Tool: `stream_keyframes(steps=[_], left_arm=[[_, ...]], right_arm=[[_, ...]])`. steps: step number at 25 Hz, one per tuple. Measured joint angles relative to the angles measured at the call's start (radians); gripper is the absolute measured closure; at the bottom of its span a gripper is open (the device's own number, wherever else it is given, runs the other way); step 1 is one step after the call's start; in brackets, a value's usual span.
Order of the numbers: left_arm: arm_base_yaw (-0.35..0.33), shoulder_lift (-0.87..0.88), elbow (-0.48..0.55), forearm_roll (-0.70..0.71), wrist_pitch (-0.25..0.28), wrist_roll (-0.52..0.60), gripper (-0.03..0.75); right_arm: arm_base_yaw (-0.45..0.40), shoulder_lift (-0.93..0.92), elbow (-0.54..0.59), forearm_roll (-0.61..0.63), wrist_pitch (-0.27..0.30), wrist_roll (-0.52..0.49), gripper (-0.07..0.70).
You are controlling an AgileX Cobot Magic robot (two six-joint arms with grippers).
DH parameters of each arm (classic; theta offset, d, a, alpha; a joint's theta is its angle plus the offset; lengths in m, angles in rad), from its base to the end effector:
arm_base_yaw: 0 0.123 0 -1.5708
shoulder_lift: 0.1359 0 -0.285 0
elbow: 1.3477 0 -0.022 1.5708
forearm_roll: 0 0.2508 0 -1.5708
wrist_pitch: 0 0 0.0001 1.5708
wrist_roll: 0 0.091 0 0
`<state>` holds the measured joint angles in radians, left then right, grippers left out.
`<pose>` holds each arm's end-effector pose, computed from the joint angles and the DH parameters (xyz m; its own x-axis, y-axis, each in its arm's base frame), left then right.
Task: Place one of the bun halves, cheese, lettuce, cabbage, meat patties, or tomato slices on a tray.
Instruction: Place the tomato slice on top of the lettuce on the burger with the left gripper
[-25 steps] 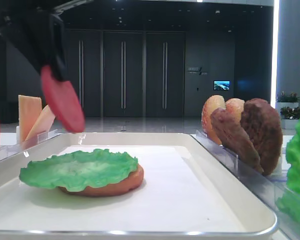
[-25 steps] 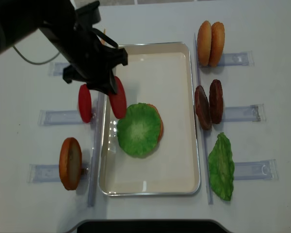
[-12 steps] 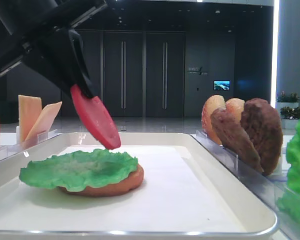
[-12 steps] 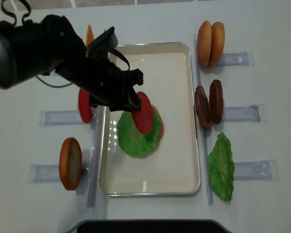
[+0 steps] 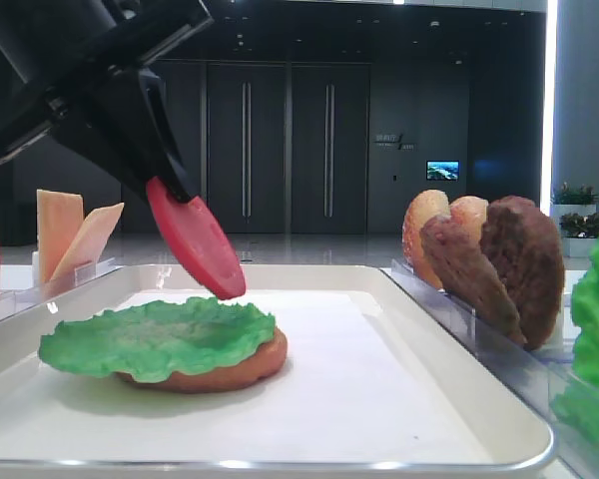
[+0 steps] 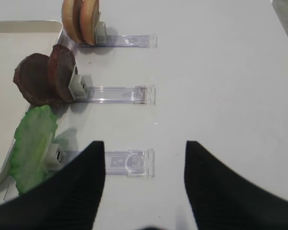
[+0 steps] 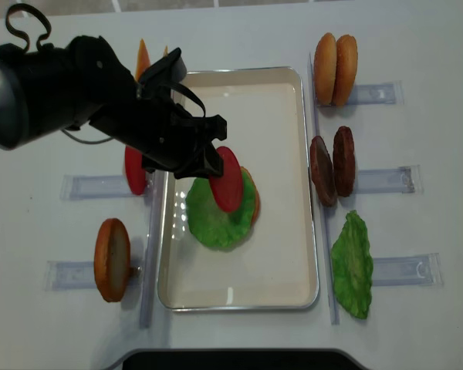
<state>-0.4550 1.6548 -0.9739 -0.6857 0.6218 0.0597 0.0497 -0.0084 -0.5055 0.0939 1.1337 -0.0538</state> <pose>0.2732 -0.1711 0.2037 -0.9730 -0.0445 -0.2265 0.0801 0.8551 -0.5123 -0.0105 0.0072 0.2732 -0.5039 -0.0390 -0.8629 -0.1297 0.9911 0.0310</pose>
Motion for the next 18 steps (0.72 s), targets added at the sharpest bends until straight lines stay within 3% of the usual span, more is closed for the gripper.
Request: stream_keyframes(steps=[6, 18], left_arm=[[-0.012, 0.029, 0.000, -0.097, -0.010, 0.095, 0.664], [-0.029, 0.047, 0.000, -0.077, 0.003, 0.103, 0.664]], right_arm=[[0.000, 0.000, 0.000, 0.000, 0.000, 0.000, 0.272], [0.000, 0.000, 0.000, 0.000, 0.000, 0.000, 0.272]])
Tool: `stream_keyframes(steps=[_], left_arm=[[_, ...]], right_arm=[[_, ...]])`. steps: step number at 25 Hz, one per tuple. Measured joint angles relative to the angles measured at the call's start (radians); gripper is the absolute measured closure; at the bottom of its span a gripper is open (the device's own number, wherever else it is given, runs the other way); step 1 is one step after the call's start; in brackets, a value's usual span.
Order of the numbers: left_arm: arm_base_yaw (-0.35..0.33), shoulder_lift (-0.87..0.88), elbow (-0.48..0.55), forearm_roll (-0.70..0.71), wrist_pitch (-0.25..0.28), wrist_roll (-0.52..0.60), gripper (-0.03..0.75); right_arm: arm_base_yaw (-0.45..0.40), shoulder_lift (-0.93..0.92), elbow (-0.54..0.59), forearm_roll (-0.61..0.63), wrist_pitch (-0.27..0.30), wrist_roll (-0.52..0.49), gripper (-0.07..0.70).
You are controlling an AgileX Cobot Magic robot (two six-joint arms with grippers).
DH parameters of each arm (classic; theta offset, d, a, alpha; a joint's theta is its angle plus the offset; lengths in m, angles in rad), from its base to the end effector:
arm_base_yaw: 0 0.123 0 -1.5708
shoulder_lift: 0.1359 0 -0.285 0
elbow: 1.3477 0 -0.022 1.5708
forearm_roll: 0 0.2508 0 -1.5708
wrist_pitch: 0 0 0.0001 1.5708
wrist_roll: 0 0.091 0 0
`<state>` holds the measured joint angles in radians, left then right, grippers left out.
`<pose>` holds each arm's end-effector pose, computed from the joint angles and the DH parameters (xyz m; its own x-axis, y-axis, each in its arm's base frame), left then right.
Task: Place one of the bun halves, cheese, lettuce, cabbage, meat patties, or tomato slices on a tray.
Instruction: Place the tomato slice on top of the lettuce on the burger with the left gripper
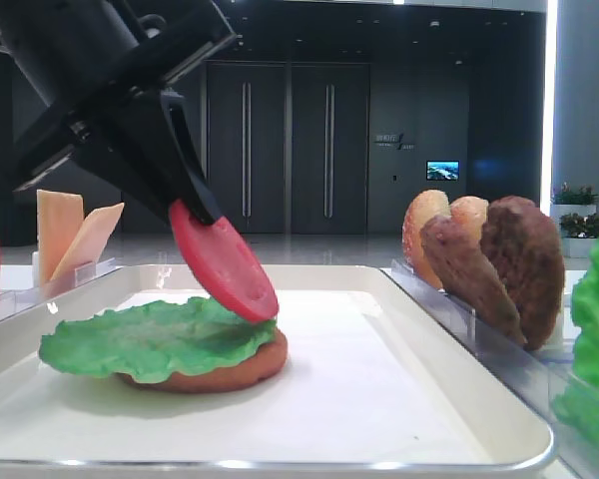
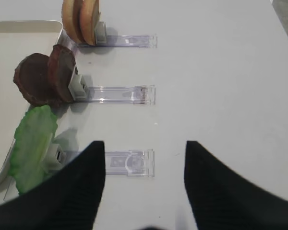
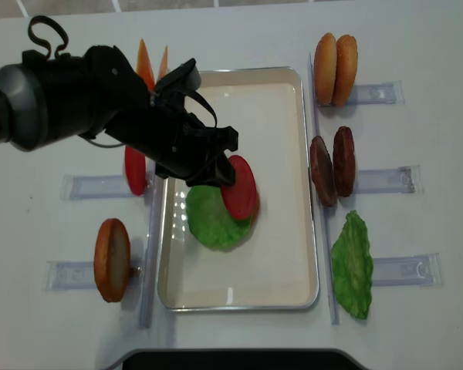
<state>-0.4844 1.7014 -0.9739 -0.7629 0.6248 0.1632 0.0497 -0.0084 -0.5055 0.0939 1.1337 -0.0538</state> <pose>0.2708 -0.1842 0.1908 -0.9776 0.0222 -0.2091 0.1319 0.8395 -0.5272 -0.0105 0.0072 0.2732 -0.5039 -0.0390 -0.8629 -0.1297 0.9911 0.0310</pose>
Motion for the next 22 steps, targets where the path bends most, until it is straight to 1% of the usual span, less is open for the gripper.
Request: stream_keyframes(steps=[4, 17, 20, 22], left_arm=[[0.000, 0.000, 0.000, 0.009, 0.015, 0.000, 0.664], [0.000, -0.034, 0.000, 0.013, 0.014, 0.000, 0.664], [-0.001, -0.035, 0.000, 0.035, 0.021, -0.004, 0.664], [-0.002, -0.035, 0.000, 0.070, 0.030, -0.030, 0.664]], right_arm=[[0.000, 0.000, 0.000, 0.000, 0.000, 0.000, 0.272], [0.000, 0.000, 0.000, 0.000, 0.000, 0.000, 0.272], [0.000, 0.000, 0.000, 0.000, 0.000, 0.000, 0.272], [0.000, 0.000, 0.000, 0.000, 0.000, 0.000, 0.272]])
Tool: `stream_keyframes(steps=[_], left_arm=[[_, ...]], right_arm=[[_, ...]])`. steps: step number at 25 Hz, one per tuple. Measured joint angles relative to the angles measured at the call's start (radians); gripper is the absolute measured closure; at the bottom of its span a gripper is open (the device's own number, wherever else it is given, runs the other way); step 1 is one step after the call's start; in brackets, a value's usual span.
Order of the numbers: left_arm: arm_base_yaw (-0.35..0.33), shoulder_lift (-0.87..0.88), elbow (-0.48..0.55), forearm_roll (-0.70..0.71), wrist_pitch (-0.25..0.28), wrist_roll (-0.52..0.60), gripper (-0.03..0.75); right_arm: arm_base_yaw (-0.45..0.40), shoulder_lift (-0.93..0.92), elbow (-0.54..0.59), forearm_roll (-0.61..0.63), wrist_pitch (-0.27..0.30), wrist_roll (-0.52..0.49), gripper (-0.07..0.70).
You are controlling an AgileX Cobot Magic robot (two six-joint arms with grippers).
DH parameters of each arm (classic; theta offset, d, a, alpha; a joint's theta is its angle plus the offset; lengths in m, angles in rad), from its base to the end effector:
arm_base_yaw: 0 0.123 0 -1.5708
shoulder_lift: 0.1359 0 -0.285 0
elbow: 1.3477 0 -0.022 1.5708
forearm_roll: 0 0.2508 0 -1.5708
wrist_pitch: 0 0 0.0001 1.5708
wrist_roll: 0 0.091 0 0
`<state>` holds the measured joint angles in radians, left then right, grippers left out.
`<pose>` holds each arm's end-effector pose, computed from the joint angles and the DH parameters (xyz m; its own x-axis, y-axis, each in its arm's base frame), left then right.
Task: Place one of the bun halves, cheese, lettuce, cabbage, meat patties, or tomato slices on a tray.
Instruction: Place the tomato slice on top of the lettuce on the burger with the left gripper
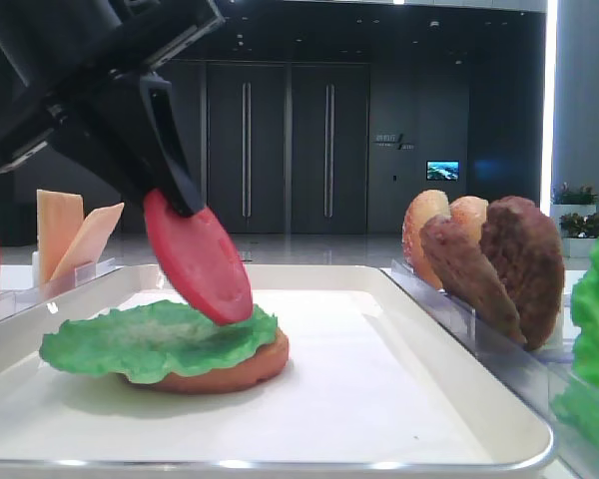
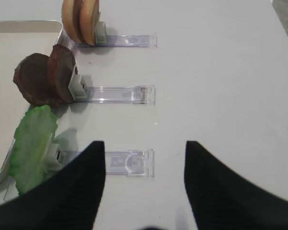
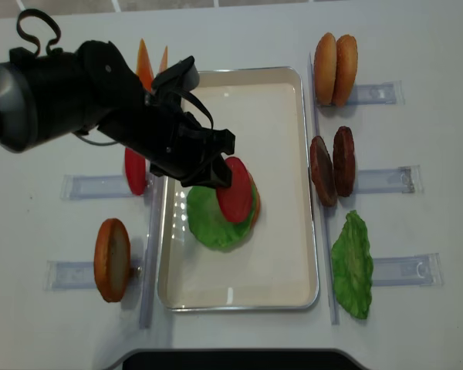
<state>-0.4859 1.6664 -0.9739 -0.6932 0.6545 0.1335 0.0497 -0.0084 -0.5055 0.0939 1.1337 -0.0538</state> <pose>0.2657 -0.1804 0.1996 -0.9727 0.0613 -0.2240 0.1687 0.8494 -0.5001 -0.0105 0.0072 0.2732 -0.5039 -0.0390 -0.8629 -0.1297 0.9911 0.0310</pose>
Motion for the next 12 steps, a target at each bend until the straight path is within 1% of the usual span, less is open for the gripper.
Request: stream_keyframes(steps=[4, 10, 12], left_arm=[[0.000, 0.000, 0.000, 0.060, 0.014, -0.031, 0.664], [0.000, 0.000, 0.000, 0.091, 0.016, -0.038, 0.664], [0.000, 0.000, 0.000, 0.098, 0.019, -0.038, 0.648]], right_arm=[[0.000, 0.000, 0.000, 0.000, 0.000, 0.000, 0.272], [0.000, 0.000, 0.000, 0.000, 0.000, 0.000, 0.272], [0.000, 0.000, 0.000, 0.000, 0.000, 0.000, 0.272]])
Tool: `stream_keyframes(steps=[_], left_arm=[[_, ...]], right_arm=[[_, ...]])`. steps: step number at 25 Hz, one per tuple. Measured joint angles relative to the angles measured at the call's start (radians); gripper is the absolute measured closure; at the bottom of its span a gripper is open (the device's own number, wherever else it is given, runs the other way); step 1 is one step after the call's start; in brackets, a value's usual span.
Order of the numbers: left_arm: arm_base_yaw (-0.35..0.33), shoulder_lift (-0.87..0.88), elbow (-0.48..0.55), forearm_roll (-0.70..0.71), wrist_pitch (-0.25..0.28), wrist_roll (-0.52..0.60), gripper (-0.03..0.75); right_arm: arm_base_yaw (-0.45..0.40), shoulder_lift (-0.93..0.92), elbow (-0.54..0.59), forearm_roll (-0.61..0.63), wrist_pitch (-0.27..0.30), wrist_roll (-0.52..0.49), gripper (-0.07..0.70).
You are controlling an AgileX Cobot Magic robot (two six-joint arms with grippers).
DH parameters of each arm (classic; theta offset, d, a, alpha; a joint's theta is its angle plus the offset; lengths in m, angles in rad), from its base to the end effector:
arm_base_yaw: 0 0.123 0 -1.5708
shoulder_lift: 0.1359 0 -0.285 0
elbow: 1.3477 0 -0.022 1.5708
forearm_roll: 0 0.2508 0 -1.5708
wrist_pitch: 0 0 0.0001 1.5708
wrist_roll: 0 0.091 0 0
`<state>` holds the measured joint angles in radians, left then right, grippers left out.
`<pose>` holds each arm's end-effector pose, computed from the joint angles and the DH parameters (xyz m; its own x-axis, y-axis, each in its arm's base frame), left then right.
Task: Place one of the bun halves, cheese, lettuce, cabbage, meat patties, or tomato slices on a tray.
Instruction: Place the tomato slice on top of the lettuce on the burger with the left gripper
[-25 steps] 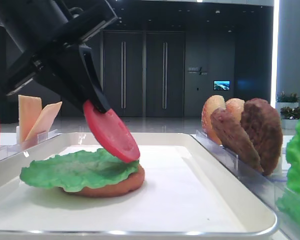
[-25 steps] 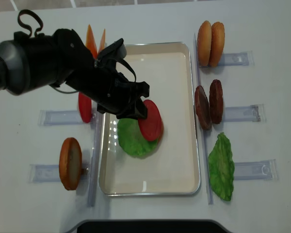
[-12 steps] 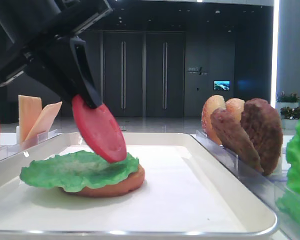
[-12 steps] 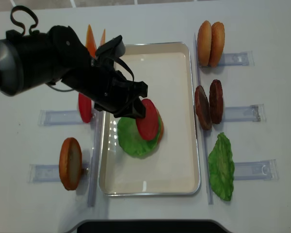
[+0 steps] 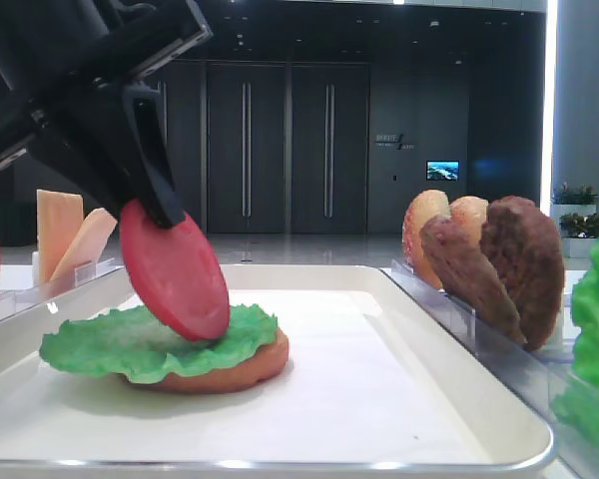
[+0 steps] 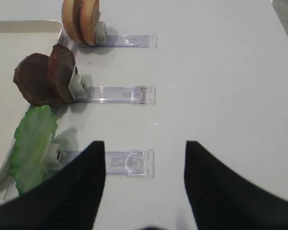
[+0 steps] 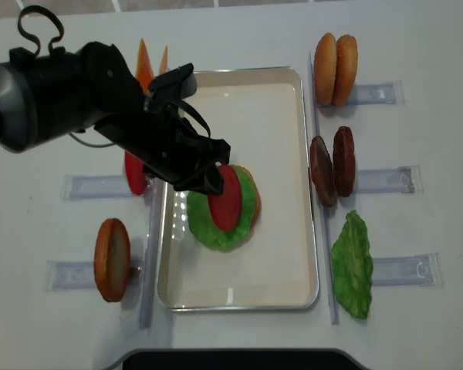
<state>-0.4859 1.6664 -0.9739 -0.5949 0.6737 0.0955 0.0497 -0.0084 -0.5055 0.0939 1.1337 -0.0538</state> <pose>0.2644 -0.1756 0.1966 -0.9694 0.1082 -0.2204 0.1981 0.8749 -0.4419 -0.0105 0.0072 0.2732 -0.5039 -0.0390 -0.8629 -0.1297 0.9911 0.0310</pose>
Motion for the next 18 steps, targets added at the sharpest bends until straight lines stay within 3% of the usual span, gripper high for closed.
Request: stream_keyframes(steps=[3, 6, 9, 11, 18], left_arm=[[0.000, 0.000, 0.000, 0.015, 0.010, -0.002, 0.574], [0.007, 0.000, 0.000, 0.045, 0.025, -0.030, 0.437], [0.043, -0.008, -0.003, 0.093, 0.074, -0.074, 0.284], [0.077, -0.019, -0.021, 0.130, 0.128, -0.088, 0.227], [0.109, -0.090, -0.145, 0.242, 0.210, -0.189, 0.194]], right_arm=[[0.000, 0.000, 0.000, 0.000, 0.000, 0.000, 0.272], [0.000, 0.000, 0.000, 0.000, 0.000, 0.000, 0.272], [0.000, 0.000, 0.000, 0.000, 0.000, 0.000, 0.272], [0.000, 0.000, 0.000, 0.000, 0.000, 0.000, 0.272], [0.000, 0.000, 0.000, 0.000, 0.000, 0.000, 0.272]])
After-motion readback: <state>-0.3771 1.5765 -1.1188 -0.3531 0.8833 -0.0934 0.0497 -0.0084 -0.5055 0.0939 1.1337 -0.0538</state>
